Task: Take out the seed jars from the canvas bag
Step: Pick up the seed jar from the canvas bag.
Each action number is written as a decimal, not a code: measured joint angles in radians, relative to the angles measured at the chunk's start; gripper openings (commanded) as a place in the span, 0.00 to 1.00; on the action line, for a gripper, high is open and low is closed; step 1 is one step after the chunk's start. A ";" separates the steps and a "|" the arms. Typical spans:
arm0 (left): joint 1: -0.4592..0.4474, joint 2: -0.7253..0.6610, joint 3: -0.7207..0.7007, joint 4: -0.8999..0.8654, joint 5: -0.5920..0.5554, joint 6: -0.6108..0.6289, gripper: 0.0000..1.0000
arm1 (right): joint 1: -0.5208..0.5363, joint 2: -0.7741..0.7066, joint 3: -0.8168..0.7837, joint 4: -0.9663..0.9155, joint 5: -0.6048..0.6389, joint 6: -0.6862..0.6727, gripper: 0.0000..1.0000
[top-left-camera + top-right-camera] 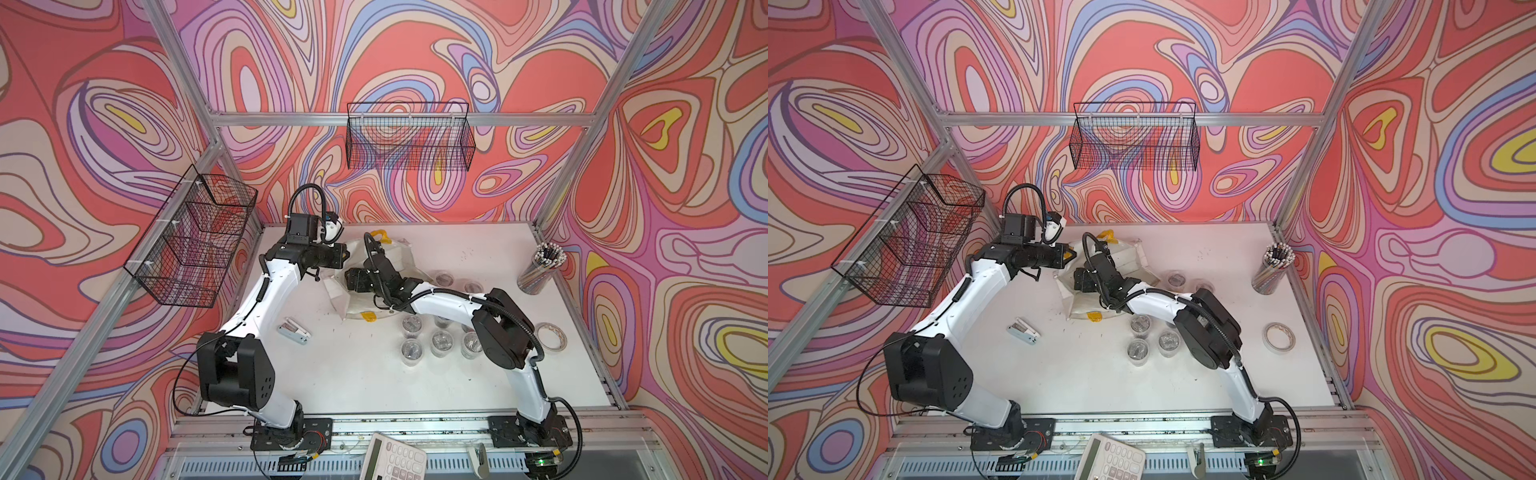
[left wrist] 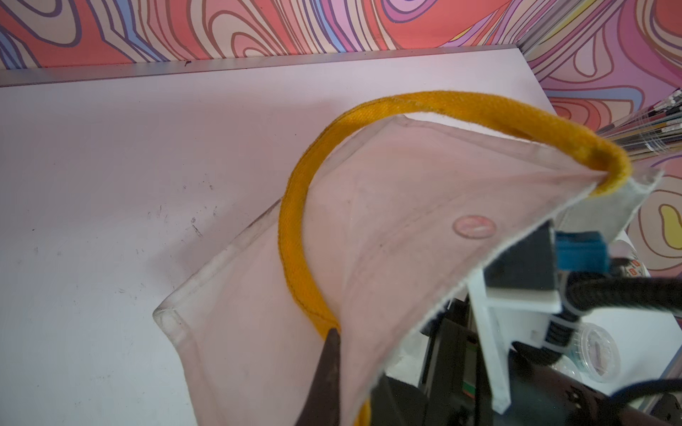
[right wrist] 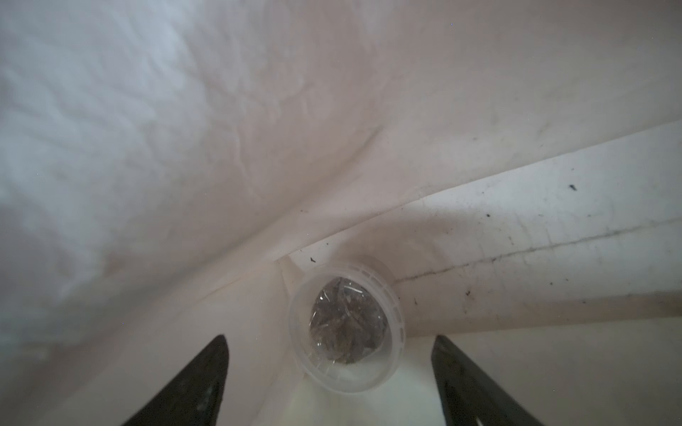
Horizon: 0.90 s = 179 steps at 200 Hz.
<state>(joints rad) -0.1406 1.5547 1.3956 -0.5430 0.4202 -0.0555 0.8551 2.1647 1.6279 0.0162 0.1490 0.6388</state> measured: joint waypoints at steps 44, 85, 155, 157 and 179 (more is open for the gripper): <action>0.000 0.005 0.024 -0.034 0.006 0.004 0.00 | 0.000 0.050 0.024 -0.035 0.011 0.018 0.91; 0.000 0.015 0.034 -0.051 0.018 0.004 0.00 | 0.006 0.095 0.075 -0.043 0.015 0.023 0.95; 0.000 0.018 0.045 -0.071 0.018 0.007 0.00 | 0.010 0.175 0.180 -0.097 0.061 0.054 0.96; 0.000 0.018 0.045 -0.071 0.018 0.007 0.00 | 0.010 0.176 0.180 -0.098 0.063 0.055 0.96; 0.000 0.018 0.045 -0.079 0.016 0.007 0.00 | 0.011 0.201 0.206 -0.110 0.074 0.062 0.95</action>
<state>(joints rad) -0.1406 1.5726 1.4403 -0.6220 0.4366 -0.0486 0.8658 2.3657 1.8336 -0.0940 0.2226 0.7010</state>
